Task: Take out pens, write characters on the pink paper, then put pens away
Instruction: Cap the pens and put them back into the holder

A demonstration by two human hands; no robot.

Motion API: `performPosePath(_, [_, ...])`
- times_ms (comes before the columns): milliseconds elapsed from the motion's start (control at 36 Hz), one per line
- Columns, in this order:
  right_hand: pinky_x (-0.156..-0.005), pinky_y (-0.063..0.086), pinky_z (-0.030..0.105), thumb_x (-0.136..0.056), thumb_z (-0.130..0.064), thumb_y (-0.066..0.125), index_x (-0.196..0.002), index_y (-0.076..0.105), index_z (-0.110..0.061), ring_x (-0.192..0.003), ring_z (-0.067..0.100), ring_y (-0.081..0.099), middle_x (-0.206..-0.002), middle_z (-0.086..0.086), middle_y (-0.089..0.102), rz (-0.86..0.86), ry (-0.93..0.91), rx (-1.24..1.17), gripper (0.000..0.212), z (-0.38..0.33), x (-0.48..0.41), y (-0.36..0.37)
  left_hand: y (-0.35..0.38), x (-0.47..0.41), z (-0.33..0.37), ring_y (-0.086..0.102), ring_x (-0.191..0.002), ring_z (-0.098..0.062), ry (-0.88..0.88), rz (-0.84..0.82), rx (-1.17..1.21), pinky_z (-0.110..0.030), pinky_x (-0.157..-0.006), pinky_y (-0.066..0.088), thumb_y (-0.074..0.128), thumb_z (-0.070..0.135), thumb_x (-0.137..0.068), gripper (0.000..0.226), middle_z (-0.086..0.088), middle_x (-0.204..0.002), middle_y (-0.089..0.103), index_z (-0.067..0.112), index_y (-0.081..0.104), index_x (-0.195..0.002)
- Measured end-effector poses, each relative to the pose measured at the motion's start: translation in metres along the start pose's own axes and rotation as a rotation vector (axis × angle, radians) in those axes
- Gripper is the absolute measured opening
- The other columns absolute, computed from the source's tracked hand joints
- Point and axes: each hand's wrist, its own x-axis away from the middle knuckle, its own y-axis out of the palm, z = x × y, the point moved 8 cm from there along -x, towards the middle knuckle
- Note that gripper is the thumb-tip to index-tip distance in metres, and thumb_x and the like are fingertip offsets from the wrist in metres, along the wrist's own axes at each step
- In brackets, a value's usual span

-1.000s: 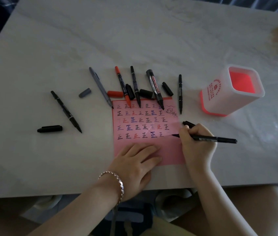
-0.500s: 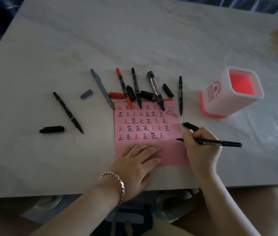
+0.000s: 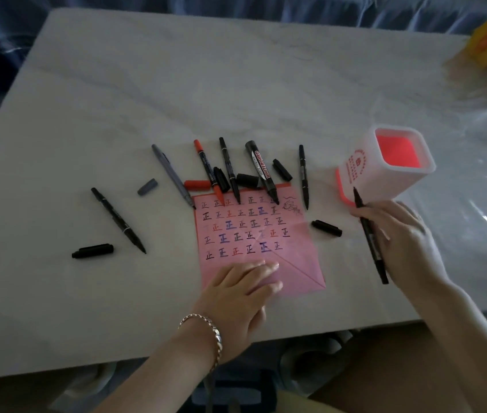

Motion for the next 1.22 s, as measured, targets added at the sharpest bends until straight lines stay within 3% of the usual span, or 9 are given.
performPosePath(139, [-0.095,0.044,0.044,-0.083,0.001,0.053,-0.11,0.066,-0.016,-0.111,0.031,0.053,-0.119,0.007,0.061,-0.278,0.243,-0.001,0.034,0.026,0.0,0.024,-0.002,0.0,0.0,0.044,-0.108,-0.011,-0.014,-0.006,0.006,-0.029,-0.09,0.047,0.041,0.028,-0.077,0.035,0.007,-0.117,0.062,0.027,0.061,-0.106])
performPosePath(306, [-0.078,0.044,0.033,-0.089,-0.011,0.049,-0.114,0.063,-0.021,-0.105,0.025,0.055,-0.12,0.002,0.06,-0.168,0.363,-0.025,0.03,0.006,-0.012,0.013,-0.005,-0.001,0.004,0.044,-0.112,-0.012,-0.006,-0.002,-0.011,-0.028,-0.096,0.031,0.04,0.023,-0.076,0.033,0.003,-0.12,0.061,0.024,0.048,-0.108])
performPosePath(472, [-0.077,0.044,0.033,-0.087,-0.022,0.053,-0.116,0.06,-0.023,-0.106,0.027,0.053,-0.117,0.003,0.061,-0.21,0.471,0.109,0.03,0.022,-0.008,0.018,-0.007,-0.008,0.01,0.049,-0.106,-0.011,0.01,-0.123,-0.081,-0.025,-0.084,0.05,0.045,0.028,-0.072,0.035,0.004,-0.114,0.065,0.028,0.059,-0.104])
performPosePath(639, [-0.077,0.046,0.033,-0.086,-0.021,0.051,-0.111,0.06,-0.019,-0.104,0.027,0.054,-0.112,0.006,0.06,-0.253,0.6,0.054,0.027,0.045,0.007,0.022,0.006,-0.016,0.014,0.009,-0.138,-0.017,-0.079,-0.403,-0.217,-0.031,-0.112,0.015,0.044,0.013,-0.094,0.058,0.005,-0.153,-0.005,0.026,0.014,-0.142])
performPosePath(778, [-0.072,0.044,0.031,-0.088,-0.019,0.049,-0.107,0.062,-0.019,-0.096,0.025,0.055,-0.106,0.004,0.059,-0.245,0.59,-0.015,0.023,0.048,0.015,0.014,-0.019,-0.044,0.033,0.022,-0.135,-0.023,-0.028,-0.201,-0.307,-0.036,-0.111,0.018,0.045,0.007,-0.09,0.04,-0.006,-0.147,0.025,0.018,0.042,-0.128])
performPosePath(861, [-0.072,0.046,0.03,-0.089,-0.021,0.05,-0.106,0.061,-0.02,-0.091,0.022,0.055,-0.107,0.001,0.057,-0.218,0.559,-0.064,0.02,0.048,0.02,0.004,-0.038,-0.077,0.044,0.061,-0.091,-0.02,0.05,0.044,-0.281,-0.03,-0.076,0.051,0.078,0.016,-0.061,0.032,0.001,-0.098,0.066,0.019,0.066,-0.092])
performPosePath(944, [-0.071,0.045,0.03,-0.089,-0.021,0.051,-0.106,0.062,-0.021,-0.089,0.019,0.054,-0.106,-0.001,0.057,-0.194,0.543,-0.086,0.02,0.048,0.027,-0.006,-0.036,-0.112,0.041,0.06,-0.078,-0.023,-0.022,0.117,-0.155,-0.029,-0.068,0.05,0.083,0.022,-0.058,0.035,0.001,-0.086,0.066,0.014,0.068,-0.088])
performPosePath(1083, [-0.073,0.047,0.028,-0.088,-0.021,0.055,-0.104,0.063,-0.022,-0.081,0.013,0.052,-0.097,-0.006,0.055,-0.158,0.506,-0.131,0.018,0.046,0.039,-0.017,-0.003,-0.149,0.036,0.032,-0.12,-0.022,-0.137,-0.072,-0.231,-0.032,-0.095,0.027,0.048,0.033,-0.09,0.035,-0.003,-0.129,0.044,0.017,0.05,-0.121])
performPosePath(1222, [-0.073,0.052,0.031,-0.086,-0.021,0.059,-0.1,0.065,-0.021,-0.078,0.014,0.056,-0.097,-0.005,0.057,-0.128,0.49,-0.185,0.016,0.04,0.043,-0.02,-0.01,-0.15,0.041,0.059,-0.082,-0.021,-0.093,0.02,-0.29,-0.023,-0.068,0.045,0.08,0.037,-0.06,0.028,0.002,-0.083,0.063,0.017,0.065,-0.073])
